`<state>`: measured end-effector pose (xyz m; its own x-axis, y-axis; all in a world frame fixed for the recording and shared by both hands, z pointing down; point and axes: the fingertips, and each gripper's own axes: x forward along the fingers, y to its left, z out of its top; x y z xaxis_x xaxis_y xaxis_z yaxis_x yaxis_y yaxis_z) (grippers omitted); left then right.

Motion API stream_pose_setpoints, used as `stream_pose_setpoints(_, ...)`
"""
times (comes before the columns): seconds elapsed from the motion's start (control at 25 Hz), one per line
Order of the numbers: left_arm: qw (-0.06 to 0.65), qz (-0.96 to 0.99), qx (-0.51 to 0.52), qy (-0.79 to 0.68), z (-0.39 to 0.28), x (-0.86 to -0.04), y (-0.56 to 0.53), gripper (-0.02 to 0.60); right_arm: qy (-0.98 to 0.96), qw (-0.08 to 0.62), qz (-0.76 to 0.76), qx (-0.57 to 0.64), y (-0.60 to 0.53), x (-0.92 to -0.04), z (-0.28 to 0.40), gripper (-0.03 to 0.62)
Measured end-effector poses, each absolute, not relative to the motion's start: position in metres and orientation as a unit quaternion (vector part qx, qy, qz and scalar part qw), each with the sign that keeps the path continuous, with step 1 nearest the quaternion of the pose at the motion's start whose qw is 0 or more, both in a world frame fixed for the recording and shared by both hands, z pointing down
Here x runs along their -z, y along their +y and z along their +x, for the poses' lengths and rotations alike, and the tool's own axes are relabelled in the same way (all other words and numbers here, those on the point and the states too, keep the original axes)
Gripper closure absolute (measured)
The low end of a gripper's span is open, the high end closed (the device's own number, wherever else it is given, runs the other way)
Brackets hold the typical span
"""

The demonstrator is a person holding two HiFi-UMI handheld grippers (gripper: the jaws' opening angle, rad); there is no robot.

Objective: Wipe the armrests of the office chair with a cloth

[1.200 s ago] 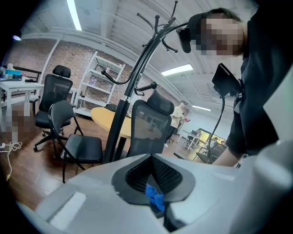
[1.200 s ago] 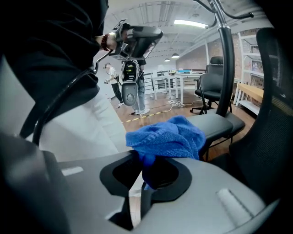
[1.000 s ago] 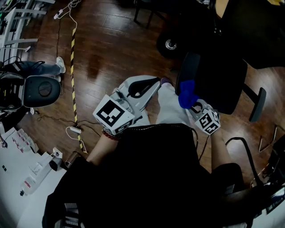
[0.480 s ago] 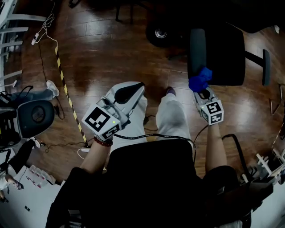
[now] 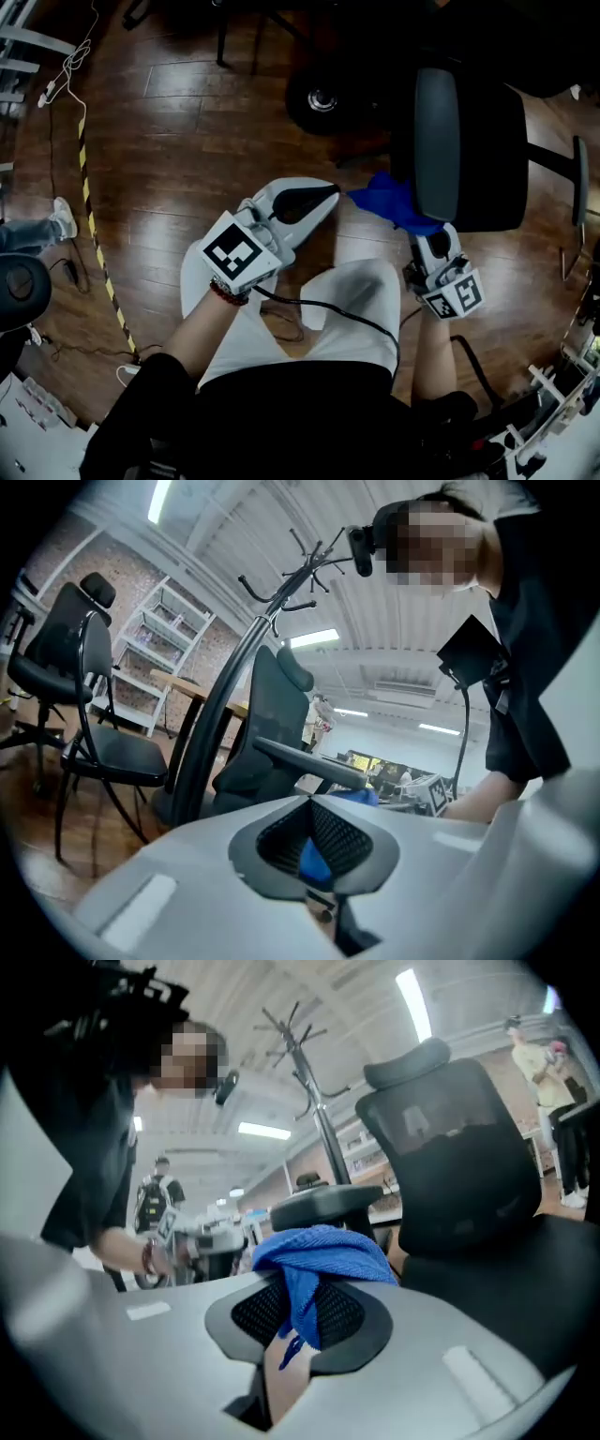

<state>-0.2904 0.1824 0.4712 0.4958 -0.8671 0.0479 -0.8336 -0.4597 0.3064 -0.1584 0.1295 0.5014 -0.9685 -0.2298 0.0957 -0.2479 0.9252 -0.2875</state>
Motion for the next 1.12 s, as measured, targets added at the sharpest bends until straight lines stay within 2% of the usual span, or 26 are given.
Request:
stream_pose_setpoints(0.16, 0.056, 0.861, 0.088, -0.498, -0.293, -0.515, 0.162, 0.575, -0.973, -0.167, 0.075, -0.140, 0.125, -0.488, -0.161, 0.536)
stream_pose_setpoints(0.28, 0.015, 0.865, 0.096, -0.492, -0.287, -0.549, 0.148, 0.575, -0.965, -0.240, 0.026, -0.106, 0.129, -0.481, -0.163, 0.536)
stream_pose_setpoints(0.4, 0.005, 0.870, 0.098, -0.483, -0.274, -0.564, 0.148, 0.575, -0.956, -0.278, 0.023, -0.093, 0.117, -0.473, -0.172, 0.536)
stream_pose_setpoints(0.52, -0.004, 0.870, 0.097, -0.482, -0.266, -0.557, 0.160, 0.575, -0.949, -0.290, 0.056, -0.106, 0.098, -0.472, -0.182, 0.536)
stream_pose_setpoints(0.84, -0.014, 0.866, 0.064, -0.495, -0.275, -0.578, 0.157, 0.575, -0.946, -0.262, 0.155, -0.113, 0.062, -0.478, -0.204, 0.534)
stream_pose_setpoints(0.96, -0.009, 0.874, 0.049, -0.483, -0.271, -0.586, 0.154, 0.575, -0.940, -0.254, 0.208, -0.088, 0.059, -0.479, -0.208, 0.534)
stream_pose_setpoints(1.12, 0.008, 0.876, 0.083, -0.474, -0.270, -0.583, 0.153, 0.575, -0.938, -0.212, 0.273, -0.013, 0.059, -0.487, -0.224, 0.534)
